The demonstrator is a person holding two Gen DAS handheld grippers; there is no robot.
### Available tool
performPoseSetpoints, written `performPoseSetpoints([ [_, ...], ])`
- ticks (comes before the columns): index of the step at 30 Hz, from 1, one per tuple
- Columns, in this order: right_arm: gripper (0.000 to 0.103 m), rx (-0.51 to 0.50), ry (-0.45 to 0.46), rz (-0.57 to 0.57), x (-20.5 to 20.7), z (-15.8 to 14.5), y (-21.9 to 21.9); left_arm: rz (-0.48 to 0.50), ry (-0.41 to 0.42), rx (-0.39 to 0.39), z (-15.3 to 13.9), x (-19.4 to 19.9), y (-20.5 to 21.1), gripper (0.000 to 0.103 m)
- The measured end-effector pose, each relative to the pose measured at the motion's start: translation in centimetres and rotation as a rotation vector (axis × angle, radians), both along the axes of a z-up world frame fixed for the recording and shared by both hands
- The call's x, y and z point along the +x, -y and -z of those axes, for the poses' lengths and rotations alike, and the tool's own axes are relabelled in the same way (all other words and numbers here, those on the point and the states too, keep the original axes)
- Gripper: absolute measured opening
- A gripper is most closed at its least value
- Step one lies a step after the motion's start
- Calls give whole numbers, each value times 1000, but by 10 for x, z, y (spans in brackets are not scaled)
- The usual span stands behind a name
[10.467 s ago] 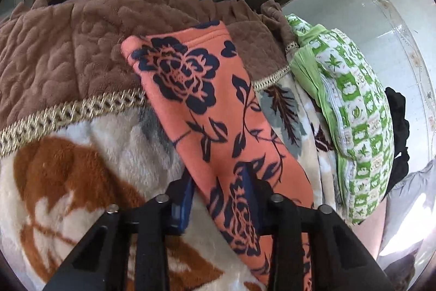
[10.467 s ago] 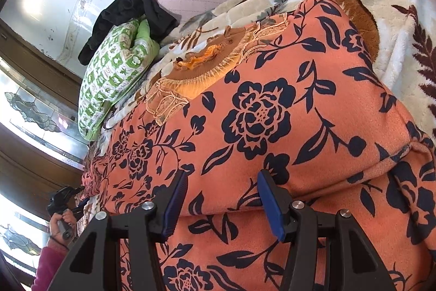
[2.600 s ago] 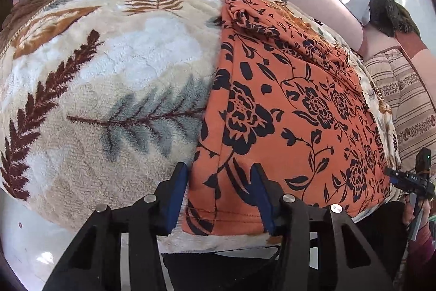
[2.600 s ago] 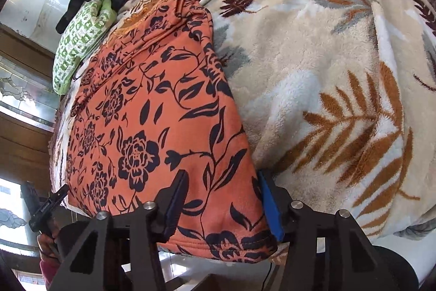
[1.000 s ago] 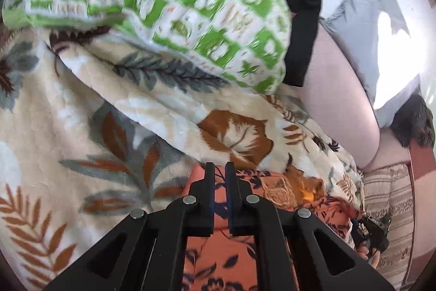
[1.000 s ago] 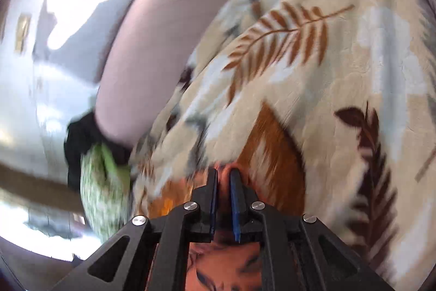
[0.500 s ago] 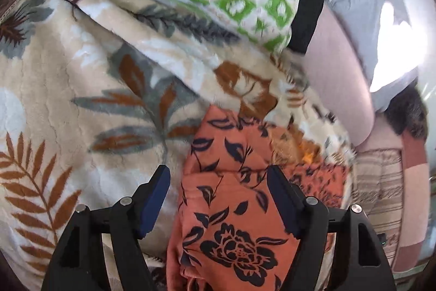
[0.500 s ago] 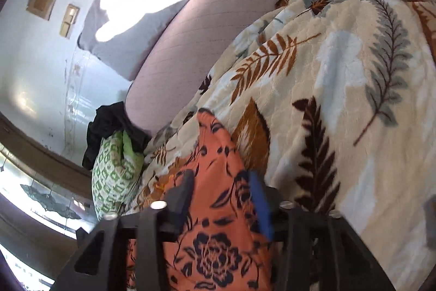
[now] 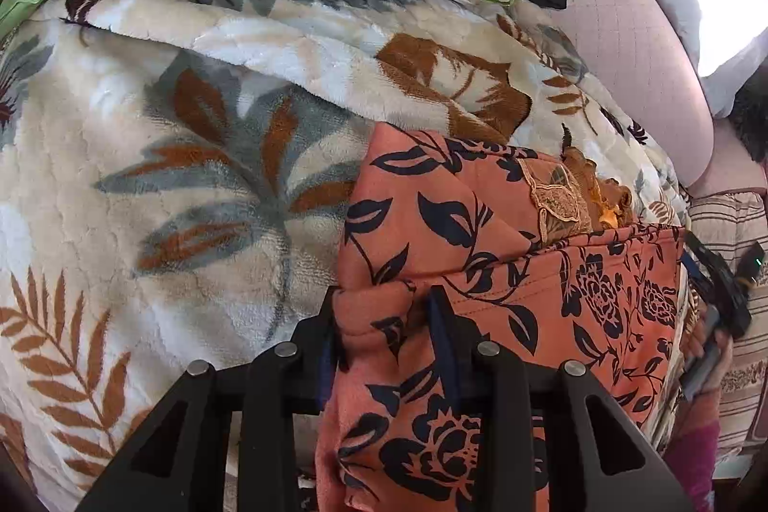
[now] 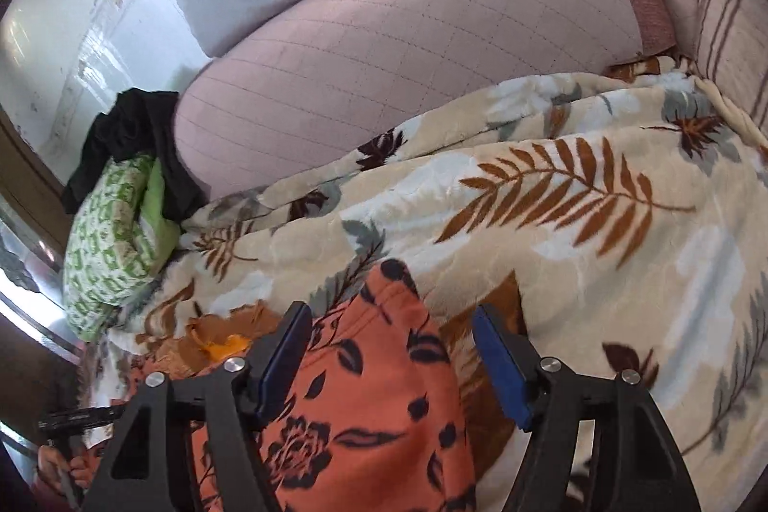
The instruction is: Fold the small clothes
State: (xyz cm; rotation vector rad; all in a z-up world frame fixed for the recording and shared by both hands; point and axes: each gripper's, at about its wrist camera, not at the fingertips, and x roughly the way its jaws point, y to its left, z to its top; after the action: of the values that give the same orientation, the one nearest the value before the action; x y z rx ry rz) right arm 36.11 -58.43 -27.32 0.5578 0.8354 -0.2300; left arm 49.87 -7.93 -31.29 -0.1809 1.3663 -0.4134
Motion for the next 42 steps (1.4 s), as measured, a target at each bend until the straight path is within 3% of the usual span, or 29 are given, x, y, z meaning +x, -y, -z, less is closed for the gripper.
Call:
performPoseSetpoints([
  [2,57,-18,-56,-28,15,17,-3,24,26,4,-1,3,-4,23],
  [3,19,-46,-95,-50,23,25,-8,29,35,4,-2,4,-4,17],
  [4,10,-86,-135,-60,27,30,-14,38,45,1,-5,4,-4,16],
  [7,8,-174,-106,-84,18,20,-29,83,90,13,-16,0,0,12],
  [11,8,-146,12,-44,-5,-17,-16,100,114,5,-35,0,0,12],
  [13,8,-154,54,-23,-13,-34,-8,126,138,53,-45,1,5,11],
  [17,8,-170,92,-33,-19,-56,-5,164,93,94,-44,3,13,11],
  [20,8,-171,63,-35,-17,-43,-10,134,71,72,-37,2,8,11],
  [23,8,-136,28,-19,-15,-18,-11,95,81,-33,-41,-2,-5,11],
  [24,8,-125,21,-13,-15,-12,-11,101,93,-36,-42,-3,-5,11],
  [31,8,-92,55,31,-23,-14,1,106,168,122,-46,1,14,9],
  [39,8,-130,115,87,-7,-39,13,108,417,270,-99,45,56,8],
  [42,8,-140,81,136,6,-23,20,102,474,325,-92,68,78,11],
])
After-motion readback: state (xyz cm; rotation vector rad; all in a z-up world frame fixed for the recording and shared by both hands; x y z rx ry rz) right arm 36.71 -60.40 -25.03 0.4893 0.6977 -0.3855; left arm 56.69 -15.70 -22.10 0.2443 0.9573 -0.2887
